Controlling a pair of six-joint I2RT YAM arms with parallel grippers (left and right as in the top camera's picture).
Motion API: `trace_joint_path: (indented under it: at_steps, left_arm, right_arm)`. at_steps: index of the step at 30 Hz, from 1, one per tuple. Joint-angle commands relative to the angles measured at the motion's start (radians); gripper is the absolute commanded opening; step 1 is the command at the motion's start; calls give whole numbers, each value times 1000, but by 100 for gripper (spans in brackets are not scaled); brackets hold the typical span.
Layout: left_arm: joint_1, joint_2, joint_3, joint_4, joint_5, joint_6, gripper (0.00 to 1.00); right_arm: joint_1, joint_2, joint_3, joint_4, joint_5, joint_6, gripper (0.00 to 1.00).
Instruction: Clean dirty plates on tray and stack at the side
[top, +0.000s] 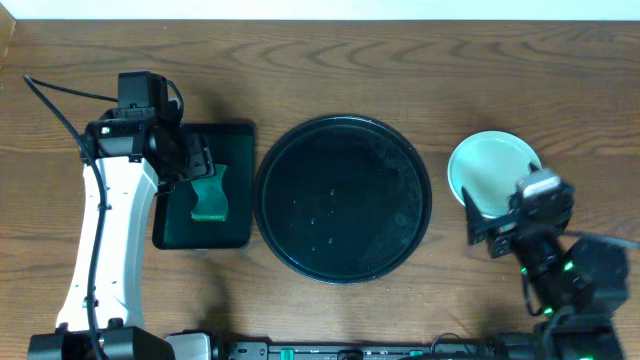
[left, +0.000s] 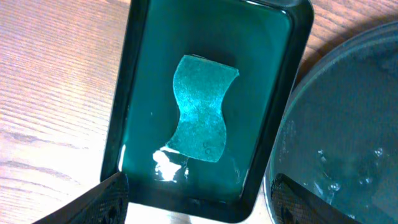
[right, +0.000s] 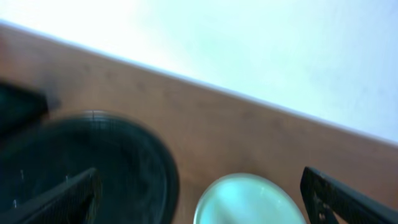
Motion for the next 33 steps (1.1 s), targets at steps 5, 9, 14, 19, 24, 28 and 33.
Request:
trace_joint_path:
  at_steps: [5,9,14,19,24,28,33]
  left_arm:
    - [1,2,11,-5,-12,6,74]
    - [1,2,11,-5,-12,5,74]
    - [1,2,11,-5,-12,6,74]
    - [1,2,11,-5,-12,5,74]
    - [1,2,11,-5,-12,5,74]
    - [1,2,11,-5,-12,6,74]
    - [1,2,11,-5,-12,5,74]
  right_arm:
    - [-7,-302,-410,199,-31,-31,99]
    - [-7,-384,-497,235,-45,-31,99]
    - [-7,-419,-550,298,-47,-31,99]
    - [-6,-439,-555,310,-46,-30,99]
    - [-6,-439,-556,312,-47,-30,99]
    - [-6,-439,-555,311,-47,-30,99]
    - [-6,-439,-555,311,-47,-30,99]
